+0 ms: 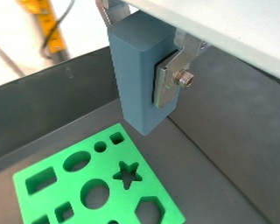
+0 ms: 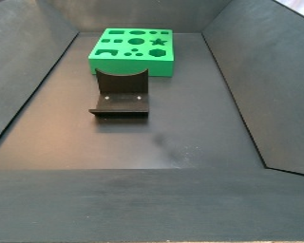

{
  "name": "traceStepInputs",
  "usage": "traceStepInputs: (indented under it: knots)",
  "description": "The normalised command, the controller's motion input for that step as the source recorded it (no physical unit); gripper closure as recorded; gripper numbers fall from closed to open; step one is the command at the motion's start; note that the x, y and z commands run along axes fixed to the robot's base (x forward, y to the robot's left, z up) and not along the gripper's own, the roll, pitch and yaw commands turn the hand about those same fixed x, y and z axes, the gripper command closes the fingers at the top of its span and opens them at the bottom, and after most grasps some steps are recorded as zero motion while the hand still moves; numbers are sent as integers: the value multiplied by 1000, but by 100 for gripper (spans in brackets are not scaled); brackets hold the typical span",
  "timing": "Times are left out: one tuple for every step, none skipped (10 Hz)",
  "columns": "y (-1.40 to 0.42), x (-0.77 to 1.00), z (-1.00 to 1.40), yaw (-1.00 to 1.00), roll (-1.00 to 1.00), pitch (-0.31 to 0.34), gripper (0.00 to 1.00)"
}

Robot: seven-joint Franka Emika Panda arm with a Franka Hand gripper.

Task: Pick up the rectangle object. Move up. Move to above the board. Insert the rectangle object.
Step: Insert the rectangle object.

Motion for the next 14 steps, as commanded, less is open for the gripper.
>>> traceStepInputs:
  knots:
    - [-31, 0, -254, -1000, -96, -121, 100]
    - [0, 26, 0, -94, 0, 0, 100]
    - [0, -23, 0, -6, 0, 0, 100]
    - [-271, 257, -243, -274, 0, -13, 100]
    - [-349, 414, -371, -331, 0, -50, 100]
    - [-320, 403, -391, -309, -17, -77, 100]
    - [-317, 429, -349, -300, -23, -74, 100]
    - [-311, 466, -320, -291, -29, -64, 100]
    - [-303, 520, -309, -274, -36, -57, 100]
    - [-320, 603, -400, -214, -63, -66, 100]
    - [-266, 669, -377, -143, -100, -66, 100]
    - [-251, 634, -363, -109, -104, -67, 100]
    - [-263, 623, -349, -91, -100, -66, 100]
    - [-260, 654, -363, -34, -81, -44, 100]
